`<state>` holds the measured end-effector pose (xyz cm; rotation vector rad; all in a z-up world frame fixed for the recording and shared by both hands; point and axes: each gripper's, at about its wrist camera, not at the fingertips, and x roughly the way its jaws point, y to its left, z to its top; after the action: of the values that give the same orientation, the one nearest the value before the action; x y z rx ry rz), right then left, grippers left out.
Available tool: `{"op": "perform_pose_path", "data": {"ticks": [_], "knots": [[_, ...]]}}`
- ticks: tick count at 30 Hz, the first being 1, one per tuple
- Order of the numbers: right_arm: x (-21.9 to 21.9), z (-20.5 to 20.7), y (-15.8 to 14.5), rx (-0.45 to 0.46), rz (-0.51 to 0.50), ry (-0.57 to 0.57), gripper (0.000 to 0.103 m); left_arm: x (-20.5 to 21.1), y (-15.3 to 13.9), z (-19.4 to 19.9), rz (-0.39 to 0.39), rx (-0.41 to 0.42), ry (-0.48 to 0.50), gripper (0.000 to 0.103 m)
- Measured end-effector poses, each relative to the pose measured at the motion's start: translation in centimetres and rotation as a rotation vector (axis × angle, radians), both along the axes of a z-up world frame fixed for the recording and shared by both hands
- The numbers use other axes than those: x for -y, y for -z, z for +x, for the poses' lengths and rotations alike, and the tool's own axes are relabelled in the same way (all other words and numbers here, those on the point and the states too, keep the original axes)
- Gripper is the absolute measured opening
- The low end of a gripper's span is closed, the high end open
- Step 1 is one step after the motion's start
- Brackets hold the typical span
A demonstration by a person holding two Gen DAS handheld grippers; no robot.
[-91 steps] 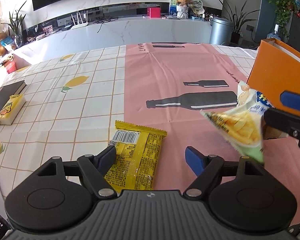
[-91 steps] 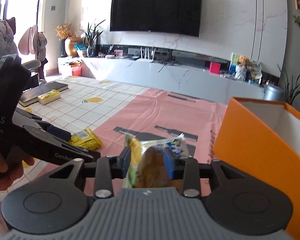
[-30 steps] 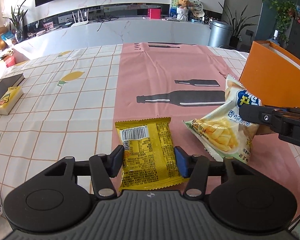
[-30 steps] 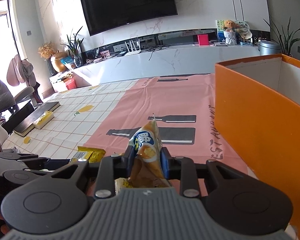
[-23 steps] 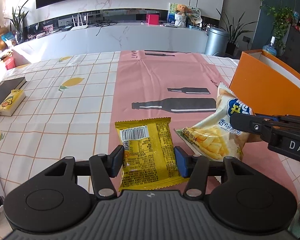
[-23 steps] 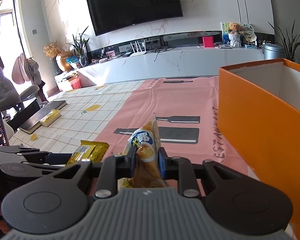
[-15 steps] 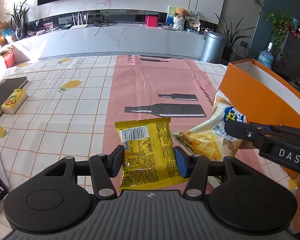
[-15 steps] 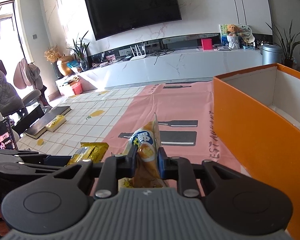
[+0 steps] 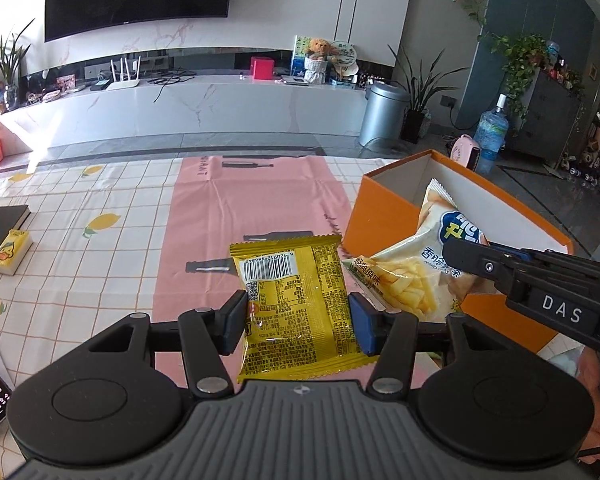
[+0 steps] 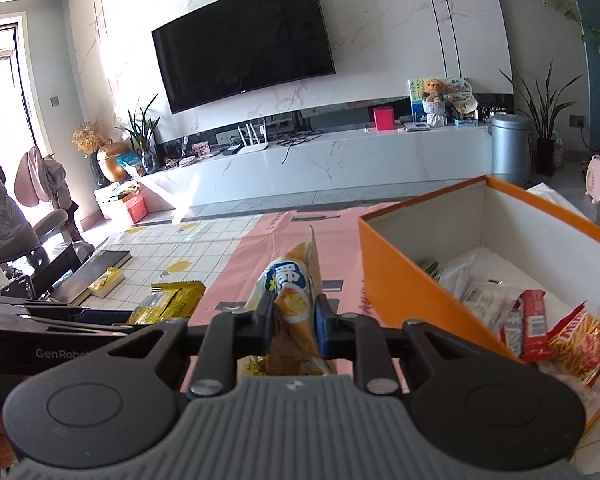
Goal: Organize snacks
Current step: 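Carry yellow packet and chip bag into the box and open both tools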
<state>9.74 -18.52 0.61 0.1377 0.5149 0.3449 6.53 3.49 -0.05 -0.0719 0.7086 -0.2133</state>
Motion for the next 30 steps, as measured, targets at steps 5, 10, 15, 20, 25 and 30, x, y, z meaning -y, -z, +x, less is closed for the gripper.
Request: {"op": "perform_pose_path", "data": {"ticks": [5,10,15,20,25,30], "knots": [[3.1,-0.5,-2.6,0.051,-0.014,0.032,0.016,2.2,-2.1,0.4,-0.034,0.033,0.055,0.061],[7.1,-0.2,-4.8,0.07,-0.016,0.081,0.016,4.7,-3.8,1.6,-0.065,0.053,0.128,0.061],[11.8,1.1,-5.8,0.046,-0.001,0.14,0.016,8.4,-4.8,3.7,-0.034,0.085,0.23,0.061],[15.5,2.8,-5.7,-0.002,-0.006,0.181,0.016,11.9,-4.8,6.5,0.006,0.084,0.32,0.061],[18.0,5.4,-3.9,-0.072,-0.009,0.214,0.016,14.7,-3.3,10.1,0.016,0.028,0.38,0.061],[18.4,8.4,-2.1,-0.119,-0.038,0.199,0.016,17.2,-1.3,13.3,0.067,-0.019,0.418,0.061]]}}
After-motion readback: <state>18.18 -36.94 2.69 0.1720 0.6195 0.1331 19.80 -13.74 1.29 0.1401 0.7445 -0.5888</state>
